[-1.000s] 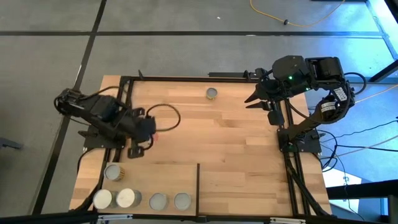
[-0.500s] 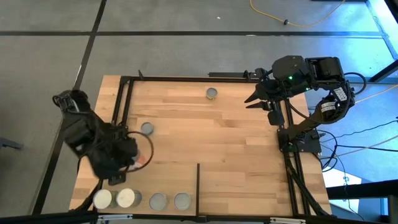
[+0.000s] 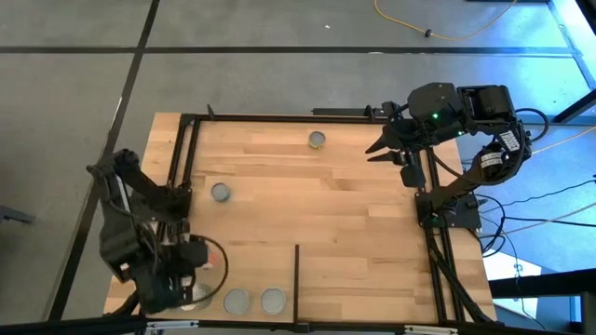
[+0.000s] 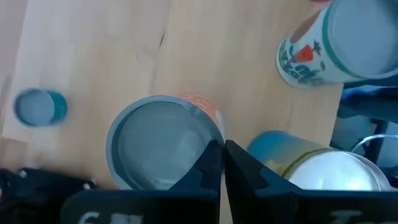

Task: Pick and place cans onto a shelf
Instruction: Put the orange can on the shelf, then put the blue tuna can on the shelf

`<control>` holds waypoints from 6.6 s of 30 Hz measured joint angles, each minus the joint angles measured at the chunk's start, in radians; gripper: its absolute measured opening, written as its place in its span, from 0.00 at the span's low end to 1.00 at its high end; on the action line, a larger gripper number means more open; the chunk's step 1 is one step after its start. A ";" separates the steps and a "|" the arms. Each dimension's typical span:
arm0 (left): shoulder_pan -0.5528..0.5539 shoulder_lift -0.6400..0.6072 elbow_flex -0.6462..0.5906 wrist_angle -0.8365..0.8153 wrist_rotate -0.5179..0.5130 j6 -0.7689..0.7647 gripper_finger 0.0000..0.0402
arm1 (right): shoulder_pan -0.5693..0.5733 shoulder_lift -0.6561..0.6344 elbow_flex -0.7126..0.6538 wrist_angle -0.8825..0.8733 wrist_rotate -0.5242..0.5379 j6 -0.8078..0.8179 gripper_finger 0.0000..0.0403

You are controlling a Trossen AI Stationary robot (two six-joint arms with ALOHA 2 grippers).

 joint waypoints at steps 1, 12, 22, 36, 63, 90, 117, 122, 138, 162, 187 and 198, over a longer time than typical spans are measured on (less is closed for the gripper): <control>-0.008 0.008 0.000 0.000 0.000 -0.018 0.00 | 0.000 0.000 0.000 0.001 0.000 0.000 0.21; -0.071 0.032 -0.081 0.025 -0.022 -0.151 0.00 | 0.000 0.000 0.000 0.001 0.000 0.006 0.21; -0.068 0.032 -0.143 0.077 0.019 -0.149 0.00 | 0.000 0.000 0.000 0.009 0.000 0.008 0.21; -0.022 0.032 -0.163 0.093 0.032 -0.147 0.08 | 0.000 0.000 0.000 0.031 0.000 0.008 0.21; -0.021 0.023 -0.049 0.052 0.049 -0.057 0.08 | 0.000 0.000 0.000 0.077 -0.001 0.008 0.21; 0.245 -0.329 -0.121 -0.037 -0.354 -0.016 0.09 | -0.195 0.002 -0.337 0.260 -0.068 -0.022 0.21; 0.801 -0.409 -0.232 -0.033 -0.089 -0.214 0.08 | -0.493 0.002 -0.766 0.581 -0.122 -0.094 0.21; 0.904 -0.425 -0.377 -0.034 -0.019 -0.152 0.08 | -0.493 0.002 -0.766 0.585 -0.122 -0.105 0.21; 1.103 -0.424 -0.791 0.344 0.242 -0.139 0.08 | -0.493 0.002 -0.766 0.585 -0.122 -0.108 0.21; 1.138 -0.424 -1.161 0.750 0.237 0.010 0.08 | -0.493 0.002 -0.766 0.626 -0.122 -0.109 0.21; 1.138 -0.328 -1.164 0.769 0.207 0.141 0.08 | -0.493 0.002 -0.766 0.626 -0.122 -0.151 0.21; 1.137 -0.299 -1.163 0.770 0.207 0.145 0.02 | -0.493 0.002 -0.766 0.628 -0.122 -0.151 0.21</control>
